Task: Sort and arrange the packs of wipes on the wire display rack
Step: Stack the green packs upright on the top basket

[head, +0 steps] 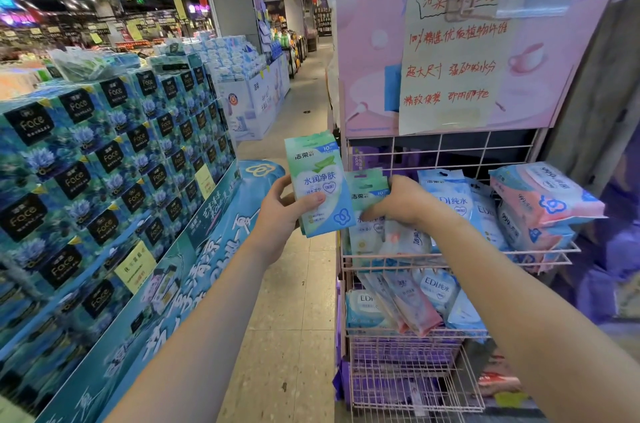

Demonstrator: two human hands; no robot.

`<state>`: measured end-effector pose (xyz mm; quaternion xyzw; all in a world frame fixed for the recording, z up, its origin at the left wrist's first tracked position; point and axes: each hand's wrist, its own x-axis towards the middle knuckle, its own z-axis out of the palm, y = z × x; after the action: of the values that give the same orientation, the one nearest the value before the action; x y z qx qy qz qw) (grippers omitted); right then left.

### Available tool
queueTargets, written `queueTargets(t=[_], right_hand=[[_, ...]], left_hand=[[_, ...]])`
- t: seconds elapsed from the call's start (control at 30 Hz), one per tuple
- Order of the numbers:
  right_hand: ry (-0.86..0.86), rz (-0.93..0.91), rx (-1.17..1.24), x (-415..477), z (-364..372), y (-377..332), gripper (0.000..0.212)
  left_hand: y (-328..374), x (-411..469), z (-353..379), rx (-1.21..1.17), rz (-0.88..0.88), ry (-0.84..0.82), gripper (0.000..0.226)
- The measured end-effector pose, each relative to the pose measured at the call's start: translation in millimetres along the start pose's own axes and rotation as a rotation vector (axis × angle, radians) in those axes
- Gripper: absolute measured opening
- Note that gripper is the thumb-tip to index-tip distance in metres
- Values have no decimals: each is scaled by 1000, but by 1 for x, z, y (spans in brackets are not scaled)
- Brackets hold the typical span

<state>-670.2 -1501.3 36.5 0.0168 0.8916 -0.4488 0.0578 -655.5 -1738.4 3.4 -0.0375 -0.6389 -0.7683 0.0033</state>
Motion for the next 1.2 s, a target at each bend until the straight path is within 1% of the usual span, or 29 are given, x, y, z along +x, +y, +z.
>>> queueTargets(t=[0.1,0.17,0.2,0.3,0.33,0.4,0.47,0.6,0.7,0.8,0.9,1.0,1.1,1.13,1.2], right_hand=[[-71,-20,51,-5,-6,-1,60],[-102,-20,0,-6,-9,0,60],[-113,-30,-27,-7,-11,0,59],[-143,-95,4,-7,-14,2,47],[-144,-123,22,-8,-14,2,42],[-142,-176,81,-11,-15,1,36],[-115,-233,150,-9,-14,3,40],[55,-317,267,-3,-18,1,48],[101,-340,273,2,-22,1,48],[134,-318,270,6,-22,8,47],[157,-340,237,8,-21,11,46],[101,-354,200,9,-17,7,45],[-24,-320,126,13,-22,5,40],[-86,-317,135,14,-24,6,38],[-174,-289,206,16,-29,8,36]], left_hand=[[2,-2,-1,-2,2,10,58],[2,-1,-2,4,8,9,56],[2,-2,-1,1,9,4,59],[5,-3,0,-6,8,-10,74],[7,-3,0,-7,13,-13,73],[12,-2,-1,-15,28,-11,63],[17,-1,-3,-29,39,-10,60],[26,1,-1,-59,59,-15,61],[29,0,5,-57,75,-36,67],[27,1,6,-55,79,-54,61],[24,0,8,-67,74,-83,59],[21,1,13,-37,70,-127,59],[13,3,22,59,68,-139,77],[9,2,26,80,64,-139,82],[1,1,33,85,50,-140,83]])
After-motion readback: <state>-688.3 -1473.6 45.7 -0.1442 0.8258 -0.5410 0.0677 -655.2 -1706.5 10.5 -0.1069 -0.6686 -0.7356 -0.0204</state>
